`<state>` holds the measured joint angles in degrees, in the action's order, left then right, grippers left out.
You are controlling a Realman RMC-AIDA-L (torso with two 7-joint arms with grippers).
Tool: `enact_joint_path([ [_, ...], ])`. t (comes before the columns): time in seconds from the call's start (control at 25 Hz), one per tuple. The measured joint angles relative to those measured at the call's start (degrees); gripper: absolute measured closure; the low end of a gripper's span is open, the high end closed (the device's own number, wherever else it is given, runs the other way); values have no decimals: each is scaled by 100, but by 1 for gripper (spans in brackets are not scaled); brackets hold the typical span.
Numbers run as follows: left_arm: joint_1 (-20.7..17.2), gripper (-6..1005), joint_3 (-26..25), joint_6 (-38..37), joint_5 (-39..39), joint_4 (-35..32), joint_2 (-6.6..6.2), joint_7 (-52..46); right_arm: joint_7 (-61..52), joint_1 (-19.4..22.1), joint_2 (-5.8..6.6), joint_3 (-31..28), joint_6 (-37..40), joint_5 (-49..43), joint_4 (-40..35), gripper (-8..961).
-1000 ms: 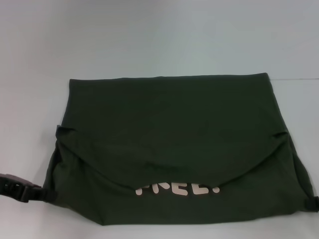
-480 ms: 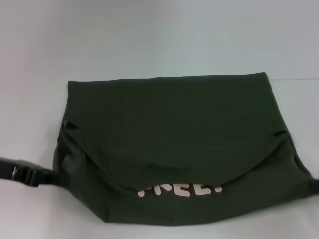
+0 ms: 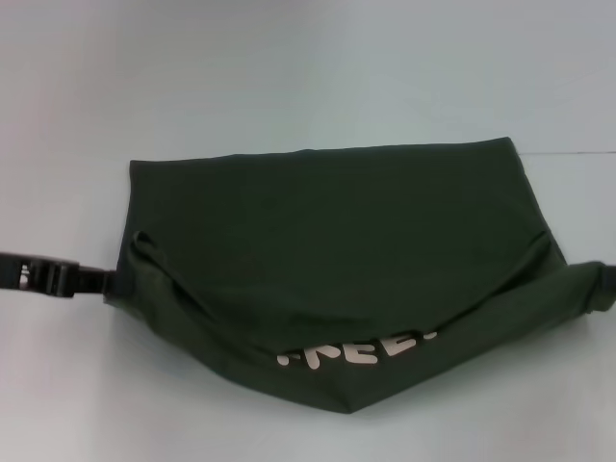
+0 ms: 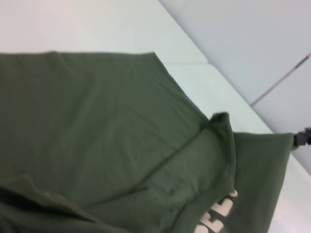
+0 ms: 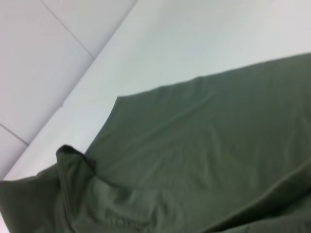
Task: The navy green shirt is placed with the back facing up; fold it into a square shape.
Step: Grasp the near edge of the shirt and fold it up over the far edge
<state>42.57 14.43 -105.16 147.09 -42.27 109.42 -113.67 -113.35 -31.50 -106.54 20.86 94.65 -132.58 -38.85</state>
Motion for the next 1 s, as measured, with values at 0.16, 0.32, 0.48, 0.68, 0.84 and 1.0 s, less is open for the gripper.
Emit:
enact_joint_path([
  [0.16,14,1000,-128,64,-87,8,-23,-9,-20,-41,-6,-43,-72,192,24,919],
  [0.32,15,999,-148,142,-190,61,-26,-11,-76,-81,-7,-54,-127,285,42,919],
  [0.48,15,999,-181,180,-219,76,-27,-13,-101,-120,-5,-63,-129,303,47,918],
  [0.68,-1,998,-238,202,-431,74,-39,-15,-105,-151,-4,-101,-132,348,89,919],
  [0.84,-16,998,-289,210,-590,93,-43,-13,-113,-169,-5,-135,-151,392,97,919],
  [1.0,3,998,-282,257,-651,157,-49,-3,-116,-171,-4,-153,-173,441,97,918],
])
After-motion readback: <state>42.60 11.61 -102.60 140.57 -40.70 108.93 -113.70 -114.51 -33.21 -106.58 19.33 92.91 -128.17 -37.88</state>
